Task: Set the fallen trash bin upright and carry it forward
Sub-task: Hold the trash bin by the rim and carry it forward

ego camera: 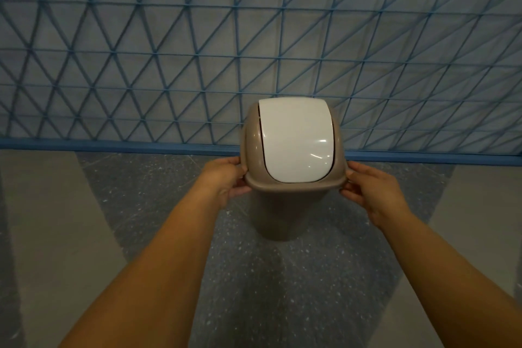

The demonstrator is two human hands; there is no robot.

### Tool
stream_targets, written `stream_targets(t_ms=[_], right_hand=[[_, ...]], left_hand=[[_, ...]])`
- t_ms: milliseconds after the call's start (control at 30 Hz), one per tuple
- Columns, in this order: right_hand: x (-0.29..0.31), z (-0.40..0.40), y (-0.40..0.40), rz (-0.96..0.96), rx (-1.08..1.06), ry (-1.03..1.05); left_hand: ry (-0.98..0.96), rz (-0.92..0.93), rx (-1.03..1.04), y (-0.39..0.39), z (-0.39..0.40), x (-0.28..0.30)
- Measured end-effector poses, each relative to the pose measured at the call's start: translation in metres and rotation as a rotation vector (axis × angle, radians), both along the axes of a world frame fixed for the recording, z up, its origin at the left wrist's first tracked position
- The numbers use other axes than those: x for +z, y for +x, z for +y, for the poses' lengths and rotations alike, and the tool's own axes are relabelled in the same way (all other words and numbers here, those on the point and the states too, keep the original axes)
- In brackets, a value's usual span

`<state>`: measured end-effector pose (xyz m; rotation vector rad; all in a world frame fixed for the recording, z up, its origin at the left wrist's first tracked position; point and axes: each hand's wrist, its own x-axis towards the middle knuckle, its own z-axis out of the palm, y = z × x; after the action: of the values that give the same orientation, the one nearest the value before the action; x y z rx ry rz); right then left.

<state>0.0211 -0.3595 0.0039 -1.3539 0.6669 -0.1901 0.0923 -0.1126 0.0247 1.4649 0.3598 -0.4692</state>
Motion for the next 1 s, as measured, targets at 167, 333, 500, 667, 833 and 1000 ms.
stream_targets(t_ms=[167,333,500,667,833,1000], right_hand=[[0.002,-0.001,0.036,-0.005,-0.025,-0.024],[0.000,-0.004,0.057,-0.006,-0.023,-0.010],[-0.004,-0.003,0.067,-0.005,-0.034,0.017],[-0.008,-0.003,0.069,-0.014,-0.049,0.030],[-0.008,0.001,0.066,-0.024,-0.073,0.104],[-0.020,0.011,0.049,-0.053,-0.067,0.213]], left_hand=[[0.028,-0.035,0.020,0.033,-0.016,-0.001],[0.042,-0.052,0.021,0.058,-0.021,-0.001],[0.055,-0.069,0.045,0.076,-0.024,-0.004],[0.055,-0.052,0.055,0.082,-0.022,-0.007],[0.043,-0.037,0.082,0.084,-0.024,-0.006],[0.079,-0.031,0.137,0.091,-0.031,-0.001]])
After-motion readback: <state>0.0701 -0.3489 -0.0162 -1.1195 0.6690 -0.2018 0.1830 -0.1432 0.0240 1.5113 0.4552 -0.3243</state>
